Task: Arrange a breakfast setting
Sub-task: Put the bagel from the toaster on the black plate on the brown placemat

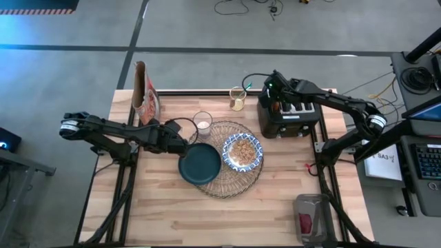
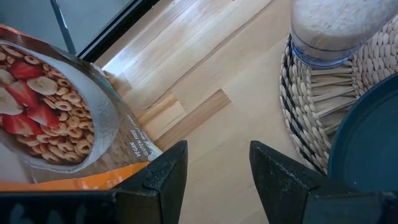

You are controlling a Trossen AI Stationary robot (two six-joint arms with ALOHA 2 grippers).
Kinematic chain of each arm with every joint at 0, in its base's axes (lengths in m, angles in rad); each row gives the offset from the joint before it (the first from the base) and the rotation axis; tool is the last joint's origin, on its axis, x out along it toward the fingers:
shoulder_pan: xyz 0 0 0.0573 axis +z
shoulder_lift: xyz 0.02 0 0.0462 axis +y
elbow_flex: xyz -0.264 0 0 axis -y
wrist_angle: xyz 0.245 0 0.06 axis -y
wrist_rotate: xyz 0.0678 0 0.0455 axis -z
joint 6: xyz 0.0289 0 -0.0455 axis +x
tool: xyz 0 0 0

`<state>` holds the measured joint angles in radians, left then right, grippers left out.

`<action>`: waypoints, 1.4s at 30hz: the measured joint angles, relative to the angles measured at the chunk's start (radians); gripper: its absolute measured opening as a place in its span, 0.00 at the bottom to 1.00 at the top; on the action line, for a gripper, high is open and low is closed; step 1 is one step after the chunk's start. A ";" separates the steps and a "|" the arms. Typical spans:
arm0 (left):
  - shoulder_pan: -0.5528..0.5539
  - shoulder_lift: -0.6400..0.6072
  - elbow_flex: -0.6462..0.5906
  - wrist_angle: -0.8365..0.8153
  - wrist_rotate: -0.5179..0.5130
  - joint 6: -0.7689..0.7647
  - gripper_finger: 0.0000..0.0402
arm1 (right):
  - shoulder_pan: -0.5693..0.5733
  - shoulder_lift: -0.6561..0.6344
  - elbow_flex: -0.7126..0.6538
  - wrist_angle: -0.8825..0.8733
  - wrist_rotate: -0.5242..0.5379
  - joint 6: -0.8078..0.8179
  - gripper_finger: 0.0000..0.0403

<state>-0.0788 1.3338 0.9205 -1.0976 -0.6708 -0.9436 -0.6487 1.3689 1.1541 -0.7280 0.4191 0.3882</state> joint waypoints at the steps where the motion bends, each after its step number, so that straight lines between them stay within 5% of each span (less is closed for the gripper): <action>1: 0.000 0.000 0.000 -0.002 -0.001 0.000 0.39 | 0.000 -0.001 0.003 -0.002 0.000 -0.005 0.15; 12: 0.000 0.000 -0.001 -0.009 -0.001 0.000 0.39 | 0.000 -0.031 0.073 -0.011 -0.060 -0.055 0.03; 24: 0.000 0.000 -0.001 -0.014 -0.001 0.000 0.39 | 0.002 -0.066 0.254 -0.149 -0.065 -0.078 0.02; 34: 0.000 0.000 -0.001 -0.025 -0.002 0.001 0.39 | 0.039 -0.082 0.333 -0.133 -0.390 -0.040 0.02; 42: 0.000 0.000 -0.001 -0.059 -0.020 0.008 0.39 | 0.262 -0.059 0.294 -0.017 -0.497 -0.043 0.02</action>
<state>-0.0788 1.3338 0.9199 -1.1567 -0.6909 -0.9355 -0.3868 1.3100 1.4482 -0.7446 -0.0780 0.3450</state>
